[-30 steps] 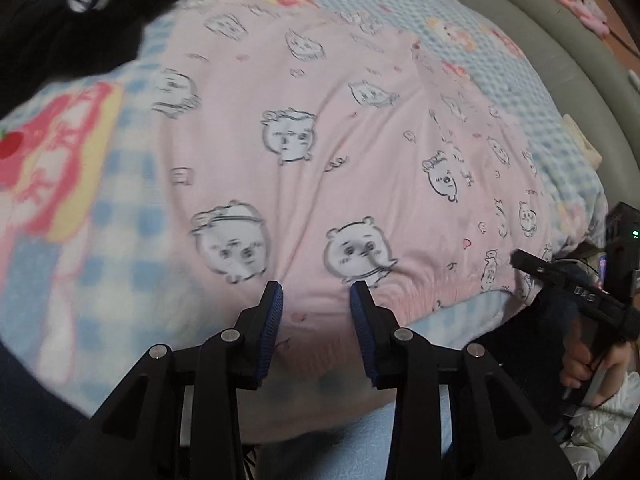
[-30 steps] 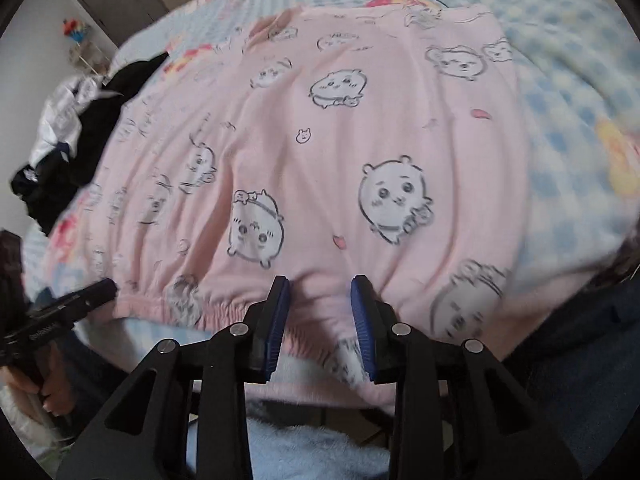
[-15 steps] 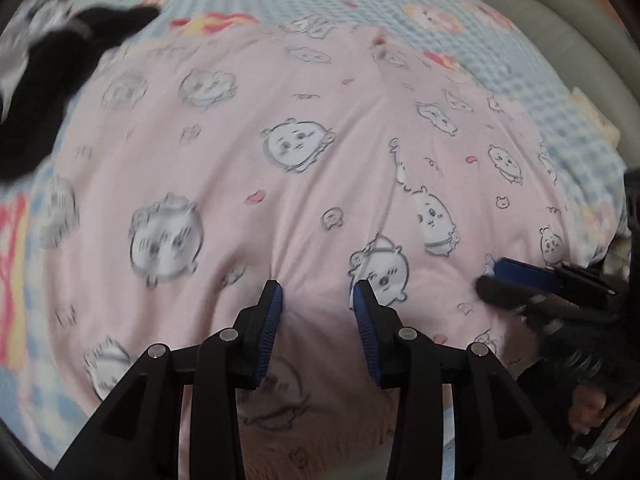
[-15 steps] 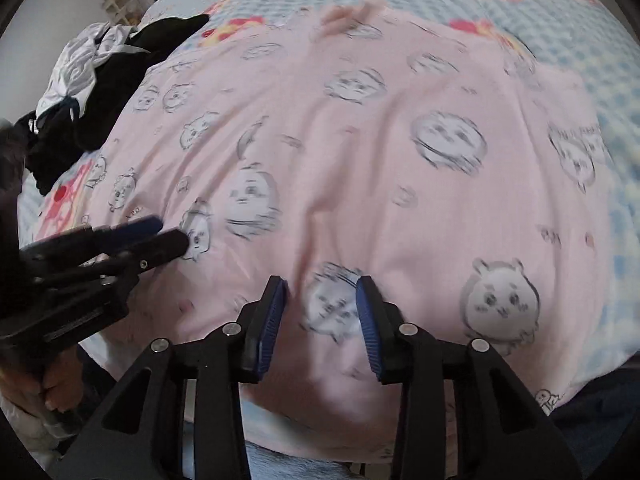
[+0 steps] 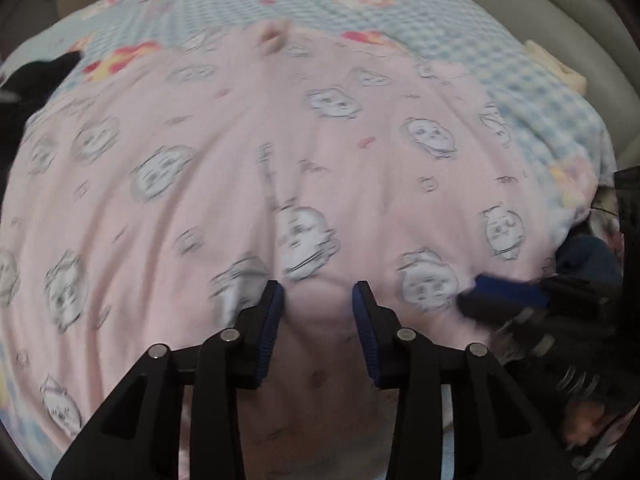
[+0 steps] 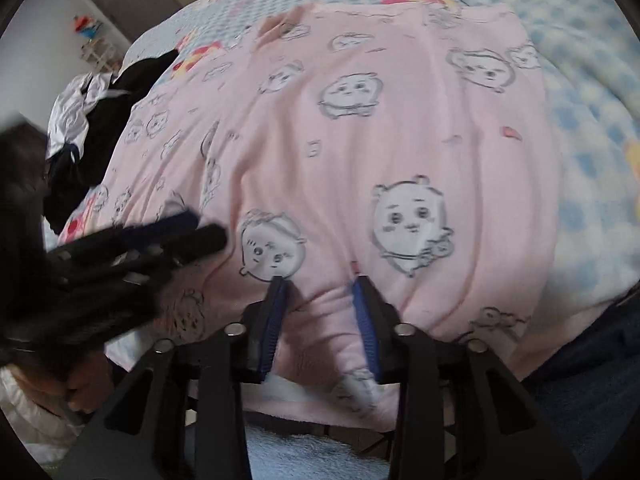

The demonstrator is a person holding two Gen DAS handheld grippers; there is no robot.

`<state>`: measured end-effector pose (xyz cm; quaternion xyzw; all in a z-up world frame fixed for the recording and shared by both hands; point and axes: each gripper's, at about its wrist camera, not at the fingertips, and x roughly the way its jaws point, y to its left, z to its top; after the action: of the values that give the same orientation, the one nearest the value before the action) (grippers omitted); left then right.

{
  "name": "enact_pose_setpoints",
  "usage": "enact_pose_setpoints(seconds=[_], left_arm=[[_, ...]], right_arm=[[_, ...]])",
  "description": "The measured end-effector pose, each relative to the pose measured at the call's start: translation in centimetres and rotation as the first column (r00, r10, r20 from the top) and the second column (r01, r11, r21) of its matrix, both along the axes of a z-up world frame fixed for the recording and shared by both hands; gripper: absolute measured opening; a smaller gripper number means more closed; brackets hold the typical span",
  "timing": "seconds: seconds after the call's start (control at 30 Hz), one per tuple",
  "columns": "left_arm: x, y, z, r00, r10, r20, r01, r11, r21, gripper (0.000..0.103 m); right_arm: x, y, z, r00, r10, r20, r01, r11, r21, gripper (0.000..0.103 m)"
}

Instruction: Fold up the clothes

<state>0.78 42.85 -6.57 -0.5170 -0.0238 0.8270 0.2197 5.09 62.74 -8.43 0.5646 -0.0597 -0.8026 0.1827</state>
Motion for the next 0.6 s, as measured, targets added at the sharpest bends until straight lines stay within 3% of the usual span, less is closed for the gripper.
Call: enact_pose_setpoints(seconds=[0.07,0.13,0.27,0.37,0.5,0.6], left_arm=[[0.3,-0.8,0.0,1.000,0.015,0.004,-0.015,1.000,0.003,0.036],[0.6,-1.5,0.0,1.000,0.029,0.008,-0.029,1.000,0.005,0.036],[1.2,-3.0,-0.1,0.998,0.058,0.016,-0.058,0.998,0.010,0.042],[0.7,-2.4,-1.4,0.997,0.071,0.041,-0.070,0.997,-0.041,0.042],[0.9,-2.3,0.7,0.998,0.057,-0.009,-0.057,0.998,0.014,0.042],[0.5,-2.0,1.4,0.999,0.044,-0.021,-0.042,0.998,0.054,0.042]], right_arm=[[-0.1,0.8,0.0,1.000,-0.024,0.002,0.024,0.999,0.023,0.013],[0.1,1.2,0.3,0.999,-0.044,0.002,0.044,0.999,0.032,0.011],[1.4,2.0,3.2,0.994,-0.062,-0.087,0.060,0.998,-0.018,0.036],[0.8,4.2,5.1,0.982,-0.136,-0.130,0.128,0.990,-0.063,0.037],[-0.4,8.4,5.5,0.962,-0.245,-0.124,0.240,0.970,-0.048,0.037],[-2.2,11.8,4.8,0.950,-0.303,-0.071,0.295,0.950,-0.103,0.037]])
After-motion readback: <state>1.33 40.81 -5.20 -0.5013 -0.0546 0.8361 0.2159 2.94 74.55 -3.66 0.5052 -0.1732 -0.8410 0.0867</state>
